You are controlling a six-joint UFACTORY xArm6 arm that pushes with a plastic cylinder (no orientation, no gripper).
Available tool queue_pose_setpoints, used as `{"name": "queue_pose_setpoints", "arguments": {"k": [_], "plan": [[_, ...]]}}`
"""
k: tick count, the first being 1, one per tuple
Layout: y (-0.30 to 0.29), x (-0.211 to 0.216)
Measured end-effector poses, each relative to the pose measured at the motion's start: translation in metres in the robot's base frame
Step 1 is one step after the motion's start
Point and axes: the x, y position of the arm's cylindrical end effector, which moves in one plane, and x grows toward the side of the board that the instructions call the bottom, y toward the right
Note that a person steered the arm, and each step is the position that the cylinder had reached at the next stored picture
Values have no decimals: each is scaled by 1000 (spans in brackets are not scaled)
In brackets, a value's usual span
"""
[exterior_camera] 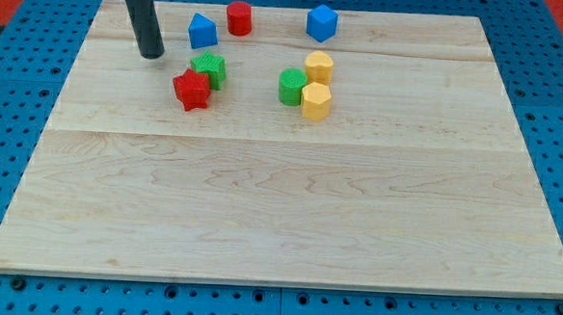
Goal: Push the blue triangle horizontal to the red circle
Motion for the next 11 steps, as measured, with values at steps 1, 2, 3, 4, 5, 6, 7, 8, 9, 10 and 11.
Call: {"name": "queue_pose_setpoints", "arguments": {"k": [1, 2, 3, 4, 5, 6, 7, 8, 9, 10, 11], "plan": [[68, -8], [82, -35], [39, -48], [-8, -49], [-11, -23], [-12, -43], [-27, -51], [-26, -64], [-28, -49], [18, -28], [86, 4]]}}
